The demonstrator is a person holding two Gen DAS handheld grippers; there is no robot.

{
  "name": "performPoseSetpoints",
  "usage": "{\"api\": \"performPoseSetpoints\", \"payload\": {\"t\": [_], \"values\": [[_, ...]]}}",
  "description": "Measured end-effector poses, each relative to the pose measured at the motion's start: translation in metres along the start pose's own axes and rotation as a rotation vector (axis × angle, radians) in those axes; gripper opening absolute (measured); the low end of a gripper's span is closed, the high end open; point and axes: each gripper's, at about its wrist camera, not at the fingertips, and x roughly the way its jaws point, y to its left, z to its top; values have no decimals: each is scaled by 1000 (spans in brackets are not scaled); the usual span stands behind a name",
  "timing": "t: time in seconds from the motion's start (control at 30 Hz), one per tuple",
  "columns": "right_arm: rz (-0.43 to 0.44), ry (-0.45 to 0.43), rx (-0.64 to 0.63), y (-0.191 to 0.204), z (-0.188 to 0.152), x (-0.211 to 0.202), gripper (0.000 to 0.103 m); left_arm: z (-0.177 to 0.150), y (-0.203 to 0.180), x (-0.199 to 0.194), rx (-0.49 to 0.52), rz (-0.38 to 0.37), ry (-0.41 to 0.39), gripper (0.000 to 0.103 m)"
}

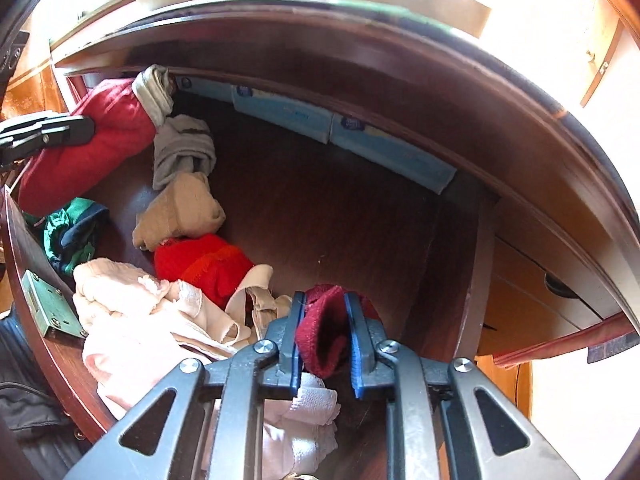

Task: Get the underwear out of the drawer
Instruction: 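Grasp dark red sock with the right tool while the left tool grasps red garment, then lift both held red garments out of the drawer toward the tray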

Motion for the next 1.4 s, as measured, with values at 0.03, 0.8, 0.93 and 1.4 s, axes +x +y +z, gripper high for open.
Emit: {"api": "performPoseSetpoints", "payload": {"t": [0.03,0.8,0.93,1.4], "values": [[-1,-9,5,0,-1,-2,19,0,0,-1,0,-1,-4,13],[11,-222,41,-10,-27,-50,18,-4,-5,-9,29,32,-77,13],[12,-247,45,-14,-27,-56,18,-7,-5,-10,29,31,-82,13],[-5,-351,47,-18,-34,-73,19,-10,-6,-11,30,27,-103,13]]}}
